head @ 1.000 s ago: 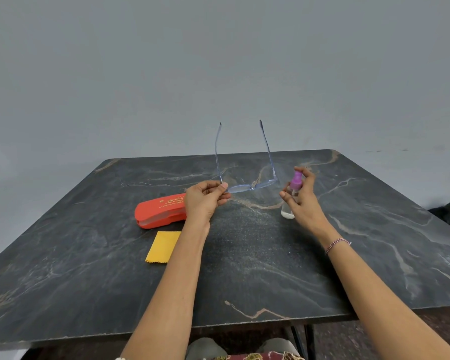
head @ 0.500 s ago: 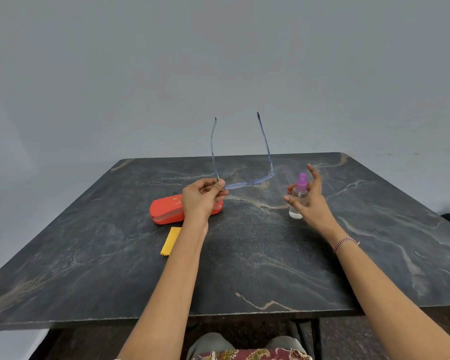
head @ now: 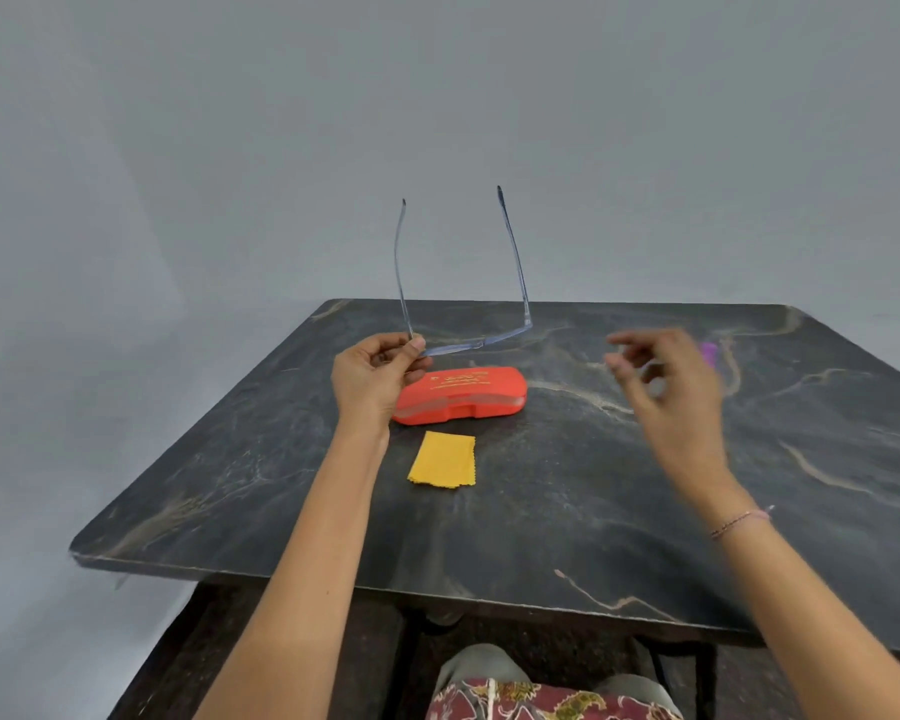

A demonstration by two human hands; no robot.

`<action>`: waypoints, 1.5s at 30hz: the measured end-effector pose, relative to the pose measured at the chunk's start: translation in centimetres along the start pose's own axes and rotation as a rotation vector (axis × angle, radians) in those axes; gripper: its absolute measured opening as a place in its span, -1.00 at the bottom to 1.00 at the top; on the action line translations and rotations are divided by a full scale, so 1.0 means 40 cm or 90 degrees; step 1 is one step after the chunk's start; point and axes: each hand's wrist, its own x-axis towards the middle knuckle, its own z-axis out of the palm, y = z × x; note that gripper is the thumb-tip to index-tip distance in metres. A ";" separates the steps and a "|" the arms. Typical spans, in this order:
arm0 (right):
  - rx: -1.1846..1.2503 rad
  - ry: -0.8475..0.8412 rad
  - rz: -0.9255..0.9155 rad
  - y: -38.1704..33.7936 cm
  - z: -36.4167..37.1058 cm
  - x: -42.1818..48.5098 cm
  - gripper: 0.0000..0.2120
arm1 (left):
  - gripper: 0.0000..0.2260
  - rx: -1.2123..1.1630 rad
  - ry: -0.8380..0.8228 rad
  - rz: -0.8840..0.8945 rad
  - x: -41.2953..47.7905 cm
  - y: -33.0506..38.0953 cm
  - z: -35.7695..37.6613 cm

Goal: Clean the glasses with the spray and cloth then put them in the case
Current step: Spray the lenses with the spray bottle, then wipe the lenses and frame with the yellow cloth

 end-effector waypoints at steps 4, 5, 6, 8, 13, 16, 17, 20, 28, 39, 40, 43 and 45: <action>0.020 -0.227 -0.015 -0.069 0.138 -0.049 -0.92 | -0.87 0.010 0.009 0.011 0.005 0.000 -0.020; 0.022 -0.286 0.000 -0.081 0.165 -0.057 -0.90 | -0.88 0.016 0.010 0.013 0.006 -0.002 -0.023; 0.016 -0.339 0.012 -0.090 0.190 -0.062 -0.87 | -0.89 0.021 0.010 0.014 0.006 -0.004 -0.025; -0.010 -0.426 0.019 -0.103 0.231 -0.066 -0.80 | -0.91 0.025 0.009 0.012 0.007 -0.010 -0.028; -0.117 -0.566 0.011 -0.115 0.288 -0.048 -0.63 | -0.93 0.038 0.017 0.008 0.006 -0.024 -0.034; -0.156 -0.594 0.003 -0.123 0.300 -0.041 -0.53 | -0.93 0.042 0.018 0.008 0.007 -0.033 -0.034; -0.166 -0.603 -0.003 -0.125 0.304 -0.040 -0.51 | -0.93 0.043 0.020 0.007 0.008 -0.036 -0.034; -0.196 -0.634 -0.018 -0.129 0.310 -0.037 -0.51 | -0.91 0.043 0.020 0.009 0.010 -0.041 -0.032; -0.189 -0.622 -0.041 -0.130 0.311 -0.035 -0.65 | -0.87 0.041 0.021 0.020 0.008 -0.049 0.009; 0.212 -0.540 0.143 0.000 0.136 0.040 -0.90 | -0.95 0.024 -0.015 0.068 0.025 -0.063 0.166; 0.246 -0.528 0.160 0.011 0.123 0.046 -0.88 | -0.96 0.025 -0.019 0.072 0.027 -0.065 0.182; 0.327 -0.514 0.195 0.030 0.095 0.043 -0.75 | -0.96 0.032 -0.033 0.085 0.028 -0.083 0.220; 0.356 -0.507 0.206 0.030 0.081 0.032 -0.73 | -0.95 0.051 -0.034 0.103 0.026 -0.103 0.232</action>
